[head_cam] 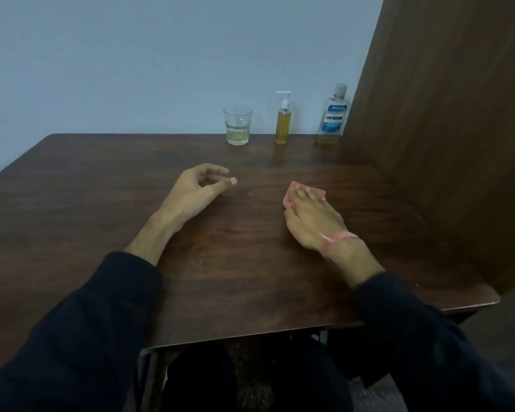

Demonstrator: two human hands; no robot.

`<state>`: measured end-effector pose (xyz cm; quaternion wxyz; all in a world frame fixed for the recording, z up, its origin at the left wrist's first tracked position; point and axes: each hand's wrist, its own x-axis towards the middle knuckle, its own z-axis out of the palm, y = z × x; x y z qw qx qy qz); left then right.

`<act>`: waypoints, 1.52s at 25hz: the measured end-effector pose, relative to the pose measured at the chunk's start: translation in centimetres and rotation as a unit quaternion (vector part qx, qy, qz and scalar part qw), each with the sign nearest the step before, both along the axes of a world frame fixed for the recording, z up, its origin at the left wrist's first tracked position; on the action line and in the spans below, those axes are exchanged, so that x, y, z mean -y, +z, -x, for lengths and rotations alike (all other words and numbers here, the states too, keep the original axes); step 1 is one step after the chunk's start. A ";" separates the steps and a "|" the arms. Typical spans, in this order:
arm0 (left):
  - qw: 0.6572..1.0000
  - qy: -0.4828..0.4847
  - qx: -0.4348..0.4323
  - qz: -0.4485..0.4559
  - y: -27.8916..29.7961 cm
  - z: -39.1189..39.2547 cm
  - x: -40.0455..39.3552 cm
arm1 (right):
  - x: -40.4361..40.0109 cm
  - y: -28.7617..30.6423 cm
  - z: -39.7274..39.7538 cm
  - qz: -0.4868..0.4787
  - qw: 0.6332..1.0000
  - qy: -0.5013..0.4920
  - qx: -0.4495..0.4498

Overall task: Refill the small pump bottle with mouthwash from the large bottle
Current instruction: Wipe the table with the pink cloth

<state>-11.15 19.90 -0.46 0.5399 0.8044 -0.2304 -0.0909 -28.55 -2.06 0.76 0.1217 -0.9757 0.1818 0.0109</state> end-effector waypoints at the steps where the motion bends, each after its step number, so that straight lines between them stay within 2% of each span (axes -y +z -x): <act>1: 1.000 0.007 0.009 -0.016 -0.1 -0.1 0.1 | -0.6 0.1 -1.5 -0.001 1.000 -0.007 0.003; 4: 0.990 0.076 0.083 -0.081 -0.2 0.0 0.3 | -3.4 -0.4 -4.5 -0.006 0.999 0.036 0.016; 6: 0.979 0.091 0.126 -0.129 -0.1 0.2 0.2 | -4.9 -0.9 -5.3 -0.050 0.995 0.086 0.025; 8: 0.977 0.082 0.137 -0.144 0.0 0.6 0.0 | -5.1 -0.9 -5.0 -0.207 0.971 0.116 0.036; 10: 0.977 0.071 0.135 -0.149 0.1 1.0 0.1 | -4.3 0.0 -4.3 -0.407 0.905 0.098 0.070; 11: 0.979 0.069 0.123 -0.149 0.2 1.2 0.3 | -3.6 0.3 -4.2 -0.437 0.889 0.086 0.104; 12: 0.982 0.068 0.102 -0.146 0.2 1.3 0.6 | -2.7 0.6 -4.3 -0.409 0.900 0.062 0.137; 14: 0.988 0.065 0.048 -0.132 0.3 1.2 1.2 | -0.9 1.2 -5.3 -0.276 0.946 0.002 0.170; 16: 0.990 0.057 0.019 -0.129 0.5 1.2 1.7 | -0.3 1.8 -6.2 -0.186 0.974 -0.039 0.126; 18: 0.990 0.054 0.008 -0.128 0.5 1.1 1.7 | 0.1 2.3 -7.6 -0.202 0.974 -0.039 0.090; 20: 0.995 0.043 -0.028 -0.085 0.6 0.8 1.6 | 0.3 2.6 -9.3 -0.264 0.958 -0.027 0.104; 24: 0.996 0.031 -0.084 0.029 0.9 -1.4 0.9 | -0.6 2.9 -13.1 -0.356 0.914 -0.030 0.194; 27: 0.989 0.093 -0.074 0.091 1.3 -5.0 0.8 | -1.6 2.7 -16.1 -0.437 0.851 -0.040 0.287; 29: 0.984 0.133 -0.055 0.106 1.4 -8.8 1.0 | -1.7 1.7 -18.0 -0.446 0.834 -0.055 0.322; 33: 0.973 0.213 -0.025 0.089 1.8 -17.1 1.5 | -1.4 -1.3 -20.7 -0.358 0.887 -0.023 0.293; 38: 0.973 0.229 -0.011 0.037 1.4 -21.9 1.9 | -0.7 -2.7 -21.5 -0.318 0.895 0.005 0.312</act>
